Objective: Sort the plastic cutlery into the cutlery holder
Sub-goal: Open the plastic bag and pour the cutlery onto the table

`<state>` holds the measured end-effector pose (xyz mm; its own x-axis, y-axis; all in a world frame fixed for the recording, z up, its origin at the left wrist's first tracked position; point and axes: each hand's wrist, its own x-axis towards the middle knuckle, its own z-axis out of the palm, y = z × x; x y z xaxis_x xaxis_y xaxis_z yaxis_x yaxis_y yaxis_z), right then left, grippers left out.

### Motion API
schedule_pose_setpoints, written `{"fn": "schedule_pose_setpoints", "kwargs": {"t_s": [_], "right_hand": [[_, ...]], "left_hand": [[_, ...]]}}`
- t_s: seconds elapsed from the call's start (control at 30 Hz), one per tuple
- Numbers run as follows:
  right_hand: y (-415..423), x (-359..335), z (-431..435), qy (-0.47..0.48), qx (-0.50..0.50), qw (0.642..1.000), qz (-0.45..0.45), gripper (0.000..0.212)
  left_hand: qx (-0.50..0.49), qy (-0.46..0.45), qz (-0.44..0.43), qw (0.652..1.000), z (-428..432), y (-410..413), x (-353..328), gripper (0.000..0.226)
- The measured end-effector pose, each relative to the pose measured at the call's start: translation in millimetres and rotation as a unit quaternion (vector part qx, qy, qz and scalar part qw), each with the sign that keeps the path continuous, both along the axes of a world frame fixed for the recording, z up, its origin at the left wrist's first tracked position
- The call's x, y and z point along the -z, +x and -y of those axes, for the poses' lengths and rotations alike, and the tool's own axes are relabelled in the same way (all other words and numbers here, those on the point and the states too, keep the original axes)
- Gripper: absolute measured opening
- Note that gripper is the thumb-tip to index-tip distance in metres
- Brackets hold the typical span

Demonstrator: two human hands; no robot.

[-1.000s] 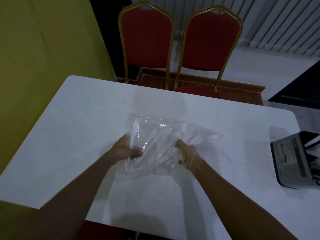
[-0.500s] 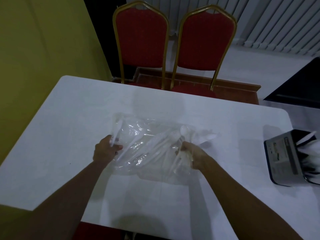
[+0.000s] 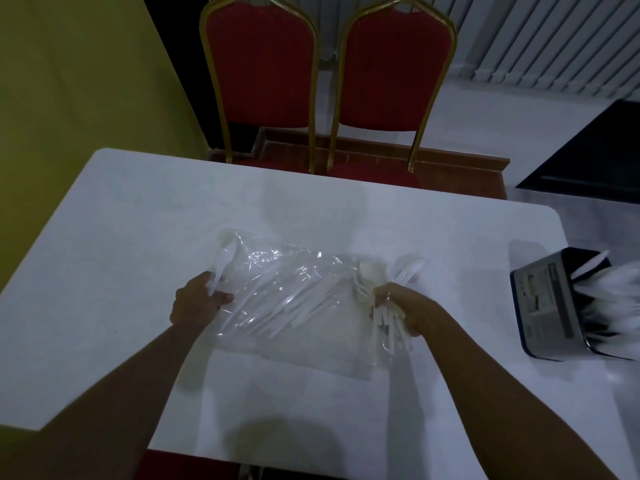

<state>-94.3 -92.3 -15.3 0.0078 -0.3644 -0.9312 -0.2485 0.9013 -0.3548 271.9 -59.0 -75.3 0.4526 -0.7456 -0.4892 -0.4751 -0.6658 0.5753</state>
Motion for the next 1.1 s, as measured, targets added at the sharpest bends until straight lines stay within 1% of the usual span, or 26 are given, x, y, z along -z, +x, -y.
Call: {"fn": "schedule_pose_setpoints", "kwargs": {"t_s": [0.13,0.2,0.3,0.37,0.47,0.5,0.53,0.6,0.63,0.67,0.77,0.97,1.0,1.03,1.07,1.1], "right_hand": [[-19,2,6,0.015,0.032,0.999,0.019,0.015],[-28,2,9,0.013,0.037,0.999,0.012,0.016],[-42,-2,10,0.013,0.038,0.999,-0.007,0.016],[-49,-5,9,0.014,0.027,0.999,-0.018,0.013],[-54,1,3,-0.010,-0.025,0.998,-0.061,0.009],[-52,3,0,-0.017,-0.028,0.997,-0.070,0.014],[-50,8,-2,-0.029,-0.030,0.996,-0.074,0.028],[-46,16,-7,-0.050,-0.035,0.992,-0.107,0.074],[-43,16,-11,-0.063,-0.047,0.987,-0.141,0.086],[-41,18,-16,-0.080,-0.058,0.978,-0.183,0.092],[-42,22,-31,-0.118,-0.064,0.958,-0.252,0.095],[-44,25,-54,-0.150,-0.078,0.932,-0.322,0.102],[-43,26,-56,-0.165,-0.090,0.917,-0.351,0.104],[-40,25,-58,-0.197,-0.101,0.895,-0.388,0.103],[-36,27,-59,-0.254,-0.102,0.867,-0.415,0.095],[-31,28,-60,-0.331,-0.087,0.843,-0.416,0.079]], "left_hand": [[-0.004,0.011,0.001,1.000,1,0,5,0.045],[-0.011,0.013,0.000,1.000,-1,2,11,0.047],[-0.012,0.014,0.021,1.000,-6,10,15,0.047],[-0.022,0.022,0.031,0.999,-7,19,18,0.047],[-0.024,0.019,0.049,0.998,-9,13,6,0.042],[-0.026,0.013,0.059,0.998,-11,7,0,0.042],[-0.025,0.008,0.070,0.997,-12,2,-4,0.044],[-0.028,0.007,0.084,0.996,-14,-4,-5,0.053],[-0.033,0.009,0.087,0.996,-16,-5,-6,0.055],[-0.036,0.010,0.087,0.996,-17,-4,-6,0.057],[-0.058,0.015,0.081,0.995,-20,-4,-9,0.058],[-0.061,0.013,0.090,0.994,-24,-11,-16,0.059],[-0.062,0.011,0.089,0.994,-25,-12,-16,0.059],[-0.063,0.004,0.086,0.994,-26,-13,-18,0.058],[-0.065,-0.002,0.081,0.995,-27,-13,-18,0.057],[-0.068,-0.010,0.074,0.995,-27,-13,-18,0.056]]}}
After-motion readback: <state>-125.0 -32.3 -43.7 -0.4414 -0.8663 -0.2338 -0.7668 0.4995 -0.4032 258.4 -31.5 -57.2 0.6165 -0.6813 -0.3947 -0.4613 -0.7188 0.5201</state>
